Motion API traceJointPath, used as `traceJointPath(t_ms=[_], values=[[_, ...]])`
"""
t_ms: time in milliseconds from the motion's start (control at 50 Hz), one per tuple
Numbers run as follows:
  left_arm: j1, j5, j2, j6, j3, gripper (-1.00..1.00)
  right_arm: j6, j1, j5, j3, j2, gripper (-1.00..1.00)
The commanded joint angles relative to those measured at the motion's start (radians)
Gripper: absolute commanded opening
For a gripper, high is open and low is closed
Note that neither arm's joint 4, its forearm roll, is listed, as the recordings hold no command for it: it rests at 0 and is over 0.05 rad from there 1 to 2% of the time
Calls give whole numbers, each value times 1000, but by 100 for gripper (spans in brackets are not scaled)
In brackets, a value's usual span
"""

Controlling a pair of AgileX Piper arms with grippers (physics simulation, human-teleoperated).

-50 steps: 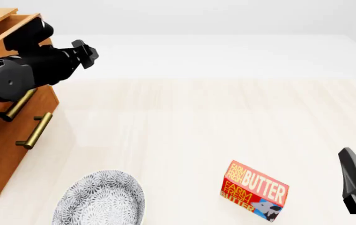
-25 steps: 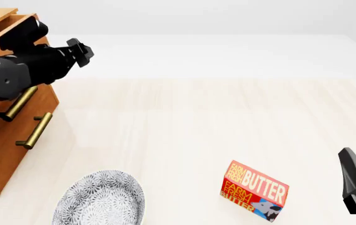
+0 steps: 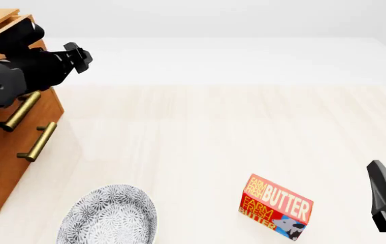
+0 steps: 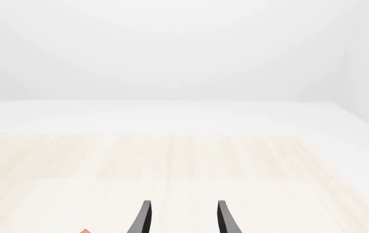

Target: Put the chocolate pudding in the top drawer of the cabinet and close it.

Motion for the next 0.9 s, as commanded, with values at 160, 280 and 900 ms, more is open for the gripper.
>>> traceJointPath(t_ms=[160,280,900], values=[[49,-3,-9,26,15,100,0,0,0,0,0,100],[59,-6,-8,30,18,100,0,0,0,0,0,100],[123,-2,-43,71,44,100,0,0,0,0,0,100]])
